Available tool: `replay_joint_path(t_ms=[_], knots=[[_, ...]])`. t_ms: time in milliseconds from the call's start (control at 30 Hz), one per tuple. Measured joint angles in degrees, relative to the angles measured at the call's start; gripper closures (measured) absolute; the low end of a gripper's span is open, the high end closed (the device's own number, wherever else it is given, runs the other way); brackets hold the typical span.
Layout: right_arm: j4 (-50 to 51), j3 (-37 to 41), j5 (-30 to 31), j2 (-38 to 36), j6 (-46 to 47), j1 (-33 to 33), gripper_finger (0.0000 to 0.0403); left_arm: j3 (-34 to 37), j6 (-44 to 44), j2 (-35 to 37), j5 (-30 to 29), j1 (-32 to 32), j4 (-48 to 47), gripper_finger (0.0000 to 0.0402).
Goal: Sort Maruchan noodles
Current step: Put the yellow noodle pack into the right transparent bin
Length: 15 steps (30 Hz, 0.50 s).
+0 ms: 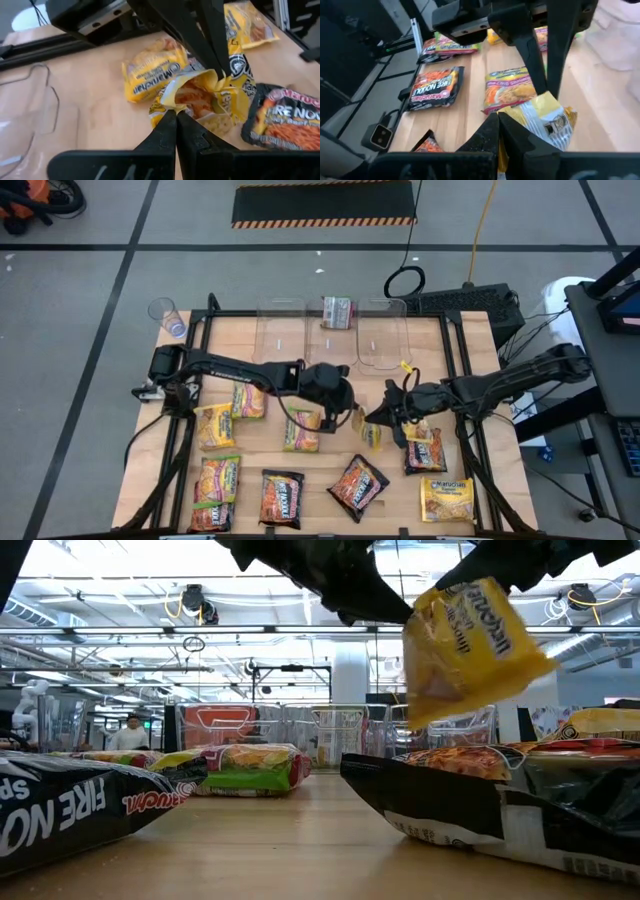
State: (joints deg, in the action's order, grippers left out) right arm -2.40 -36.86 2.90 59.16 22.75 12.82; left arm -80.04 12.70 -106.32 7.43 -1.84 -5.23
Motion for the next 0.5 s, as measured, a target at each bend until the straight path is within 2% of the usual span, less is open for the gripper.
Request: replay_joint_path(t_ms=[267,500], knots=[[2.5,0.0,2.2,-4.8,-2.7,-1.0,0.0403,-5.6,2.0,0.0,-0.6,0.4,-0.7,0.0401],[6.4,0.0,9.8,-9.2,-4.5,-1.3,0.0403,-10.4,2.6,0.1,0.4,2.4,-2.0,0.0401]])
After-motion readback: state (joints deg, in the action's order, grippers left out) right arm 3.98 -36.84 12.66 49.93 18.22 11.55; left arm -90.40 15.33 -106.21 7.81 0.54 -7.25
